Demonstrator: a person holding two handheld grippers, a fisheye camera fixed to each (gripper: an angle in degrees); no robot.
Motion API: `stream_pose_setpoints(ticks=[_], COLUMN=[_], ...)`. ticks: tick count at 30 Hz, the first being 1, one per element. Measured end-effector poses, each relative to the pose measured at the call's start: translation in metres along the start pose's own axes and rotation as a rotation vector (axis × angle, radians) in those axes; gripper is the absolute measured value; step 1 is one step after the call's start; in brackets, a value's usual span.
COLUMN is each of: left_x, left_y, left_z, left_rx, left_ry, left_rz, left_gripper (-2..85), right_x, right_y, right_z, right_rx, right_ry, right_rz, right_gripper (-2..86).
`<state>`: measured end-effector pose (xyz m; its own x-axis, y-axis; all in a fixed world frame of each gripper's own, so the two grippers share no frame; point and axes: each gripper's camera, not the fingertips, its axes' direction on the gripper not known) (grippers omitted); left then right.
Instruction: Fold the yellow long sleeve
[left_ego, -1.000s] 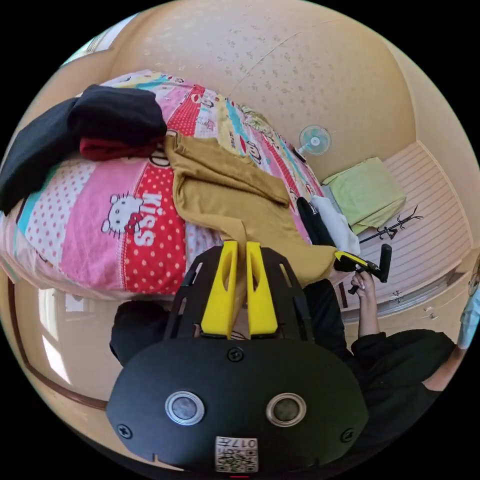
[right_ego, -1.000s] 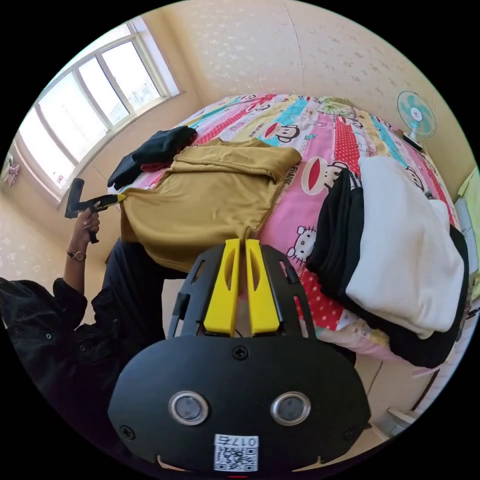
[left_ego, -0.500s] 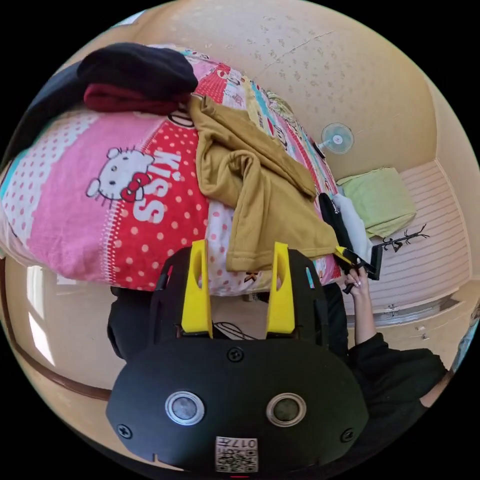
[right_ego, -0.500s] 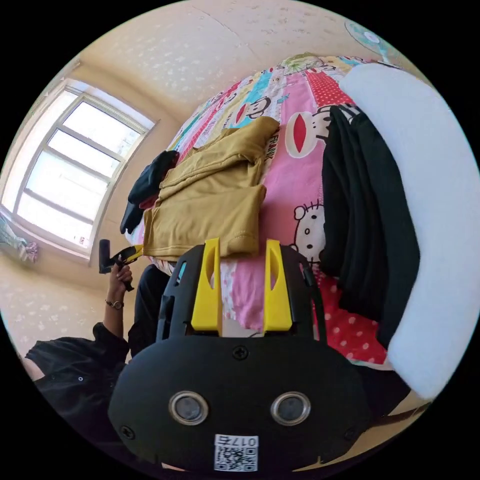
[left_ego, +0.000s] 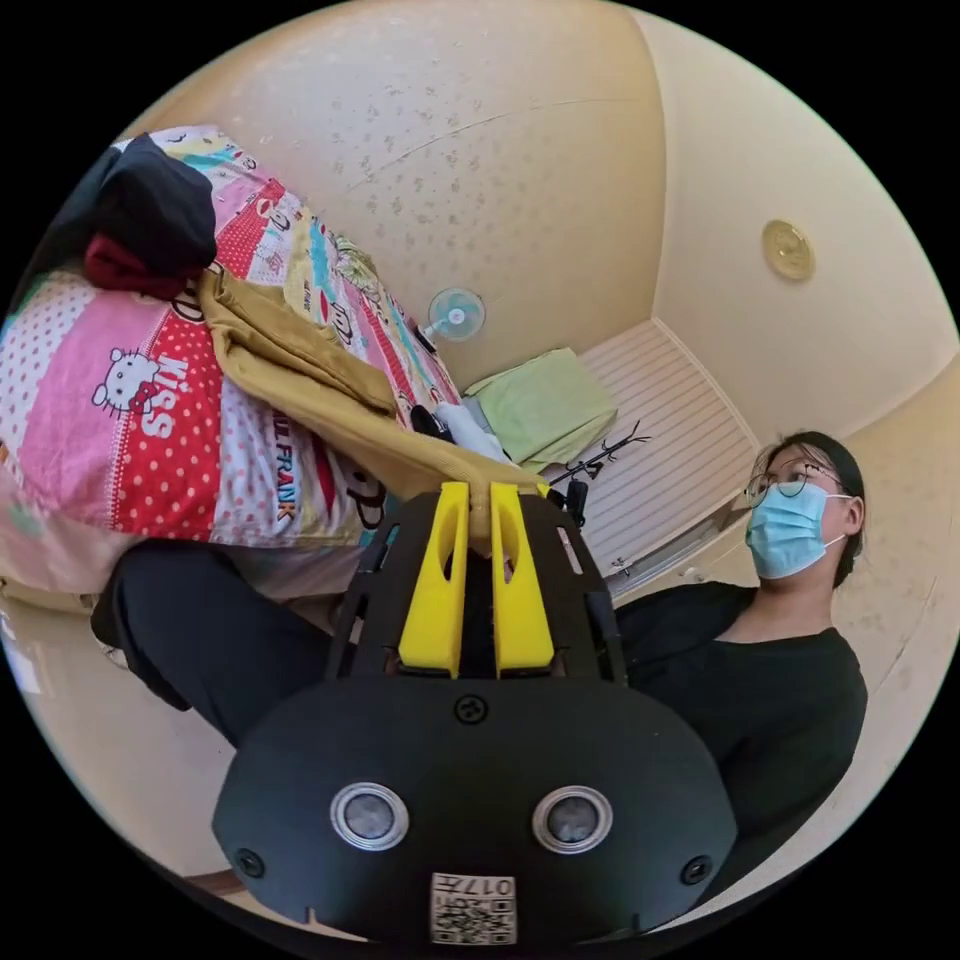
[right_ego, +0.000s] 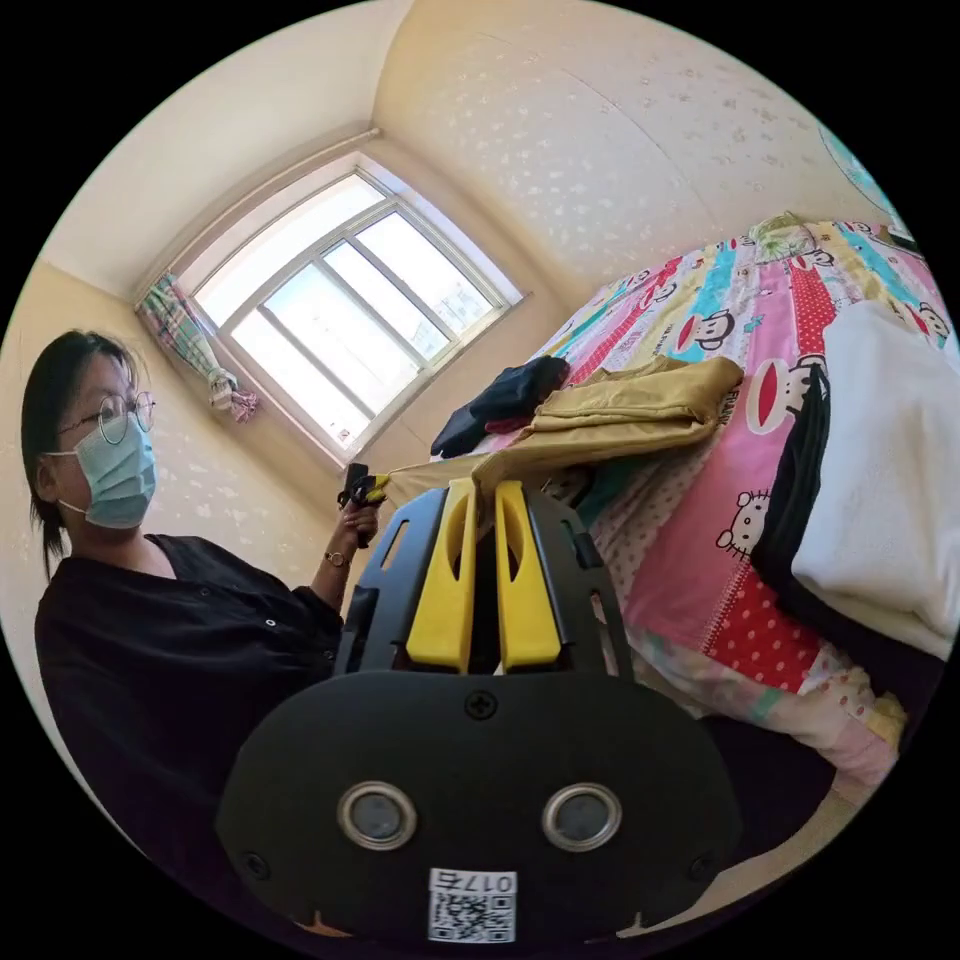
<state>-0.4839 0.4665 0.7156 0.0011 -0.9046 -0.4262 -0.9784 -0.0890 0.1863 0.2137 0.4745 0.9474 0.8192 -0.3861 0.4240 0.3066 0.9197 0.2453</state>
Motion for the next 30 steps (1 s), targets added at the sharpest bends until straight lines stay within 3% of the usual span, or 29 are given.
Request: stream_pose_setpoints(ticks=[3,6,8,15,19,22,26,30], left_x=[0.009,0.018,0.021,-0.020,-0.081,-0.115,-0.105,-0.112], left_y=[0.027,0.047,0.049,-0.051,-0.155,-0.183,-0.155,-0.105], left_z=[-0.016,-0.026,-0.030,-0.007,0.014,0.030,0.048,0.098], left_rx=[-0.043,-0.062,-0.049,0.042,0.180,0.198,0.202,0.004], left_ry=[0.019,0.162,0.178,0.128,0.029,-0.134,-0.294,-0.487], left_rz=[-0.042,-0.053,-0.059,-0.104,-0.223,-0.361,-0.291,-0.288], left_gripper=[4.3,4.2,4.2,4.2,6.3,15.1,16.1,15.3], right_x=[-0.028,-0.065,-0.085,-0.041,0.017,0.059,0.037,0.056], right_y=[0.030,0.051,0.052,-0.090,-0.229,-0.280,-0.251,-0.174], right_z=[-0.013,-0.047,-0.058,0.009,0.085,0.145,0.178,0.222], right_rx=[-0.040,0.070,0.100,0.036,-0.028,-0.188,-0.207,-0.386], right_ry=[0.032,-0.049,0.012,0.335,0.555,0.767,0.830,0.891], right_rz=[-0.030,-0.093,-0.145,-0.077,-0.051,0.091,0.036,0.064], right_gripper=[3.0,3.0,3.0,3.5,5.3,7.7,9.7,10.8])
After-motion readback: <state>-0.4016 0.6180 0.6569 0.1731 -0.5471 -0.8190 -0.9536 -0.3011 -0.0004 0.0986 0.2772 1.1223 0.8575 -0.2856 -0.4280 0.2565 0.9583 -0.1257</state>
